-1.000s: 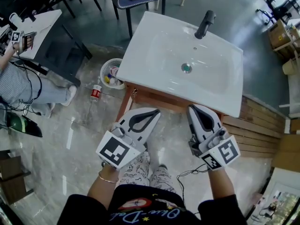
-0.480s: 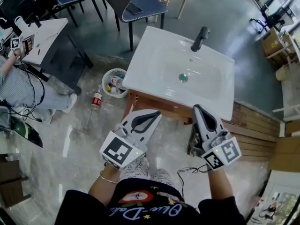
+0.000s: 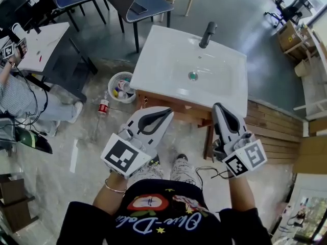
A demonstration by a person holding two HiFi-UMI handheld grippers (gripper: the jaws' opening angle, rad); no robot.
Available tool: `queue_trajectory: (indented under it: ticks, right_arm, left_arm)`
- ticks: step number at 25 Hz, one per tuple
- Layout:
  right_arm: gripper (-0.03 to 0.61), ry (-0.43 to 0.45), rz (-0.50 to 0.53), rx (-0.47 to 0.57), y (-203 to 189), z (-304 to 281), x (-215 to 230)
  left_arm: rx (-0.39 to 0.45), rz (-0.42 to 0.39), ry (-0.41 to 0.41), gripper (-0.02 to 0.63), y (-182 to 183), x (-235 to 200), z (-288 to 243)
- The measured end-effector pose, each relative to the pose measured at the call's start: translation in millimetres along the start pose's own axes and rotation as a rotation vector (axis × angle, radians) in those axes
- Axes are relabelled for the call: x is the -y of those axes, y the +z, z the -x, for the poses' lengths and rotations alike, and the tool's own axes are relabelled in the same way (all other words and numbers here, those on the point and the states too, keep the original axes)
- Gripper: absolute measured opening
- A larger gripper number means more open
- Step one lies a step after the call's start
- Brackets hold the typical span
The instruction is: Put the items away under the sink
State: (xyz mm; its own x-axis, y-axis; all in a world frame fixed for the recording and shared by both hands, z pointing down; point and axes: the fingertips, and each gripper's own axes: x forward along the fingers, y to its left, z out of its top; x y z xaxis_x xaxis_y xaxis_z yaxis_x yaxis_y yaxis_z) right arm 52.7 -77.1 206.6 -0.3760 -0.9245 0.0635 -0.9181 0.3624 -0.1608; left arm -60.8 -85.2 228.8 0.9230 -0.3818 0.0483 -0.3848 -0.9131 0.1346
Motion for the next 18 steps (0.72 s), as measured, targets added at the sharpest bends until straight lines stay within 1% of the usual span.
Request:
queue_trajectory:
  ticks: [3,7,12,18]
  right_arm:
    - [0.008,-0.021,-0.009,-0.011,4,10,5]
    - [0.008,-0.043,0.011,-0.035,8,20,12]
    - [0.008,-0.043,0.009,-0.019,17,29,19]
    - [0.008,-0.034,0.021,-0.030,13,37,18]
  left_arm:
    - [-0.016,0.003,-0.015,0.008,1,9,-2]
    - [-0.017,-0.012,-0.013,0.008,8,18,-6]
    - [-0.015,-0.035,-0.047,0.008,14,34,-19]
    - [-0.010,-0.056,-0.080,0.008,19,48,-26]
